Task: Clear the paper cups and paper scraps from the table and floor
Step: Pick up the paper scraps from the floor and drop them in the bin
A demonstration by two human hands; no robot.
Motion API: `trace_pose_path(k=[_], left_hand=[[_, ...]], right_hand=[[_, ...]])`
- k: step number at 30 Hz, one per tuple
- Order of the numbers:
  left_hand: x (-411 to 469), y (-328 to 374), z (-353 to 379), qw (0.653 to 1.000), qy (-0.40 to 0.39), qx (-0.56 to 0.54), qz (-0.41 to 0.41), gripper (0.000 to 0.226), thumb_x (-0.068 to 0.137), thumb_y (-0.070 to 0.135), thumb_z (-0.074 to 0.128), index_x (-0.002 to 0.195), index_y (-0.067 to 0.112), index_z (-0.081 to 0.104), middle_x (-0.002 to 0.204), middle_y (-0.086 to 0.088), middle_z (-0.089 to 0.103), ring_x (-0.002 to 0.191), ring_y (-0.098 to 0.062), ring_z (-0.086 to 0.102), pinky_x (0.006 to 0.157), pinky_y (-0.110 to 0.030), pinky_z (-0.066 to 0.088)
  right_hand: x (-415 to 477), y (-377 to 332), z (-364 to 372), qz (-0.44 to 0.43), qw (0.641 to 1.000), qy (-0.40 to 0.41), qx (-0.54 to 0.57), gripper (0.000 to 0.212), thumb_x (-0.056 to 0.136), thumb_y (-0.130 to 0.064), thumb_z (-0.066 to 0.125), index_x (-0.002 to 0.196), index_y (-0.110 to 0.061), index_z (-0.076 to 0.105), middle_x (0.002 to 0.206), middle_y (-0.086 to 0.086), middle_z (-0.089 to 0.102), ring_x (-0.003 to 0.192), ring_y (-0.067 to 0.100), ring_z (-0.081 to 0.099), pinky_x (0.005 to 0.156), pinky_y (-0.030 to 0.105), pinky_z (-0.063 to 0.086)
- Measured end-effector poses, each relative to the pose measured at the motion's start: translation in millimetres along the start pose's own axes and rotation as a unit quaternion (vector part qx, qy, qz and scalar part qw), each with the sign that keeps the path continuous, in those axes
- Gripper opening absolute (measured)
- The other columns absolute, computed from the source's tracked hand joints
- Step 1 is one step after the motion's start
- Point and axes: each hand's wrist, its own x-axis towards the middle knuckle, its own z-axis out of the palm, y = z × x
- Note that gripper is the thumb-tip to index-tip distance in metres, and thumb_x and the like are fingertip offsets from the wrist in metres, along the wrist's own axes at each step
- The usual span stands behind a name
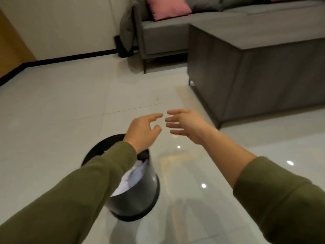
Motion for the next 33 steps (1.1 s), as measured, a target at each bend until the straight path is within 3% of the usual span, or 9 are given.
trace_pose_path(k=[4, 7, 11, 16, 24, 27, 29, 31, 33], left_hand=[[27.6, 100.5, 57.5, 0.996, -0.028, -0.018, 0.082, 0.04, 0.087, 0.014, 0.055, 0.124, 0.025, 0.059, 0.117, -0.002, 0.063, 0.103, -0.016, 0.059, 0.097, -0.025, 0.042], [36.1, 186.0, 114.6, 0.987, -0.065, -0.004, 0.15, 0.037, 0.085, 0.01, 0.055, 0.118, 0.022, 0.064, 0.111, -0.002, 0.066, 0.1, -0.018, 0.062, 0.093, -0.021, 0.042], [30.0, 308.0, 199.5, 0.967, -0.112, -0.033, 0.228, 0.033, 0.085, 0.009, 0.053, 0.113, 0.02, 0.067, 0.107, -0.003, 0.068, 0.101, -0.016, 0.063, 0.097, -0.029, 0.046], [-6.1, 402.8, 292.6, 0.933, -0.212, -0.022, 0.29, 0.033, 0.087, 0.013, 0.053, 0.117, 0.024, 0.064, 0.108, 0.001, 0.067, 0.101, -0.014, 0.061, 0.094, -0.024, 0.044], [-39.2, 387.8, 413.6, 0.873, -0.379, 0.04, 0.304, 0.038, 0.087, 0.034, 0.059, 0.125, 0.035, 0.054, 0.116, 0.004, 0.061, 0.096, -0.014, 0.058, 0.088, -0.025, 0.043], [-42.8, 346.1, 459.3, 0.84, -0.438, 0.093, 0.305, 0.057, 0.08, 0.046, 0.066, 0.133, 0.036, 0.045, 0.132, 0.003, 0.053, 0.113, -0.016, 0.052, 0.098, -0.029, 0.04], [-47.2, 312.5, 486.7, 0.803, -0.484, 0.143, 0.315, 0.068, 0.078, 0.049, 0.067, 0.138, 0.038, 0.037, 0.148, 0.007, 0.036, 0.131, -0.016, 0.039, 0.108, -0.031, 0.03], [-51.1, 283.6, 511.3, 0.776, -0.508, 0.178, 0.328, 0.067, 0.081, 0.047, 0.064, 0.14, 0.039, 0.032, 0.154, 0.008, 0.024, 0.138, -0.016, 0.029, 0.111, -0.03, 0.023], [-54.8, 262.3, 531.2, 0.774, -0.514, 0.187, 0.319, 0.062, 0.086, 0.04, 0.061, 0.141, 0.039, 0.033, 0.155, 0.006, 0.023, 0.139, -0.017, 0.028, 0.11, -0.029, 0.022]], right_hand=[[-37.5, -18.3, -126.2, -0.048, 0.993, 0.105, 0.025, 0.026, 0.087, 0.002, 0.051, 0.105, -0.014, 0.06, 0.097, 0.009, 0.067, 0.089, 0.021, 0.066, 0.073, 0.029, 0.055], [-81.6, -19.3, -231.3, -0.052, 0.981, 0.184, 0.016, 0.022, 0.088, 0.0, 0.052, 0.1, -0.016, 0.059, 0.093, 0.006, 0.067, 0.085, 0.019, 0.066, 0.075, 0.031, 0.055], [-156.8, -12.6, -369.9, -0.053, 0.954, 0.294, -0.002, 0.02, 0.088, -0.001, 0.054, 0.102, -0.014, 0.06, 0.093, 0.005, 0.067, 0.085, 0.018, 0.066, 0.08, 0.035, 0.056], [-228.2, 16.8, -478.8, -0.039, 0.922, 0.384, 0.037, 0.023, 0.087, 0.0, 0.055, 0.104, -0.013, 0.06, 0.099, 0.008, 0.067, 0.089, 0.018, 0.066, 0.076, 0.032, 0.056], [-251.6, 98.4, -532.1, 0.015, 0.897, 0.441, 0.016, 0.027, 0.083, 0.0, 0.058, 0.106, -0.014, 0.062, 0.105, 0.014, 0.067, 0.087, 0.019, 0.064, 0.078, 0.032, 0.054], [-249.3, 151.1, -541.4, 0.06, 0.893, 0.445, -0.002, 0.029, 0.082, 0.002, 0.058, 0.106, -0.013, 0.062, 0.108, 0.019, 0.067, 0.088, 0.026, 0.064, 0.073, 0.03, 0.051], [-243.7, 192.2, -540.7, 0.093, 0.895, 0.436, 0.0, 0.03, 0.081, 0.001, 0.061, 0.108, -0.013, 0.062, 0.107, 0.014, 0.067, 0.084, 0.021, 0.061, 0.068, 0.025, 0.05], [-236.8, 230.7, -535.3, 0.115, 0.892, 0.436, 0.025, 0.033, 0.08, 0.001, 0.064, 0.11, -0.012, 0.063, 0.1, 0.007, 0.066, 0.08, 0.015, 0.06, 0.066, 0.021, 0.051], [-228.4, 260.4, -525.9, 0.126, 0.884, 0.445, 0.073, 0.034, 0.08, 0.002, 0.065, 0.112, -0.01, 0.063, 0.096, 0.004, 0.065, 0.079, 0.013, 0.06, 0.069, 0.023, 0.052]])
